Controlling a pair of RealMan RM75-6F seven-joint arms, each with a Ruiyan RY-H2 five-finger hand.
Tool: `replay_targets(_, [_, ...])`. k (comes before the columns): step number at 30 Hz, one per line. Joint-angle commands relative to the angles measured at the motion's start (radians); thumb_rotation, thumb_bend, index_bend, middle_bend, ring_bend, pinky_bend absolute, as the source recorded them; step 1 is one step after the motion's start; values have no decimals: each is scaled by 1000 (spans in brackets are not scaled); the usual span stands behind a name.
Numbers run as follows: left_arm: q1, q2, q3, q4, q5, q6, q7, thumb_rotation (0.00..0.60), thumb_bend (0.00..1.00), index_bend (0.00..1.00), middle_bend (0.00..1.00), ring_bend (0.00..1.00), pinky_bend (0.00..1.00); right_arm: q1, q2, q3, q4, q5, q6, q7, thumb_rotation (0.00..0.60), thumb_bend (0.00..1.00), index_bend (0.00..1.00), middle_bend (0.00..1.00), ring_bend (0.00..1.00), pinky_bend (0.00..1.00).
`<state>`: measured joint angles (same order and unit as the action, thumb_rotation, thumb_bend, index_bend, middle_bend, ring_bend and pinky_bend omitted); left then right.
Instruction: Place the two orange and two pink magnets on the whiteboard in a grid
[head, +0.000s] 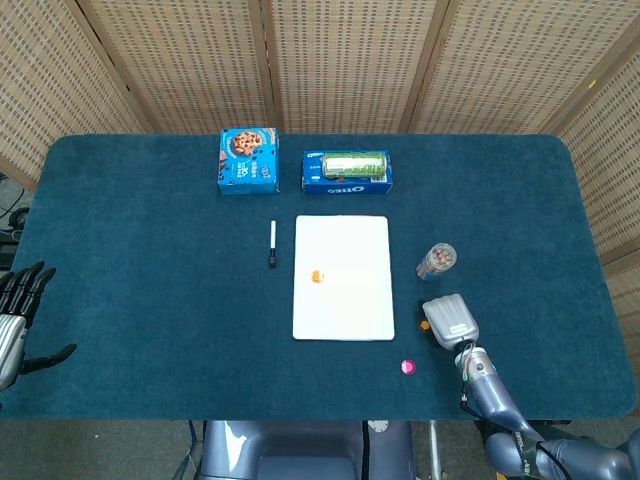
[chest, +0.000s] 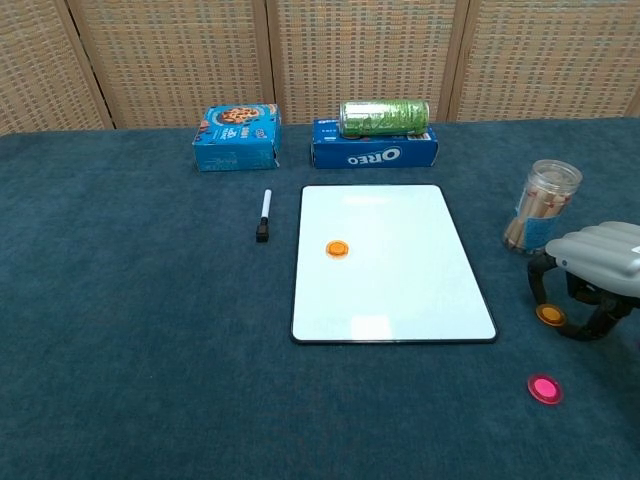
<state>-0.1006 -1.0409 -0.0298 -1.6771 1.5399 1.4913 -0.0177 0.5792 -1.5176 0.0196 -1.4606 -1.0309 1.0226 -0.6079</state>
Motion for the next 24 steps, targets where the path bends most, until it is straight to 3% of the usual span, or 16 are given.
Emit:
replay_targets(1, [0, 0, 0, 0, 0, -1, 1, 600, 0, 0, 0, 0, 0, -1, 1, 1, 1, 0, -3, 1, 600, 337, 520, 968, 941, 1000])
replay_targets(15, [-1, 1, 1, -2, 0, -1, 0, 600, 0, 0, 0, 0, 0, -4, 2, 16, -4, -10, -8, 22, 600, 338, 575, 969, 941, 1000])
replay_targets(24, [-3, 2, -1, -1, -4, -7, -3, 600, 0, 0, 0, 0, 0, 83, 8, 124, -115, 69, -34, -36, 600, 337, 575, 969, 941, 1000])
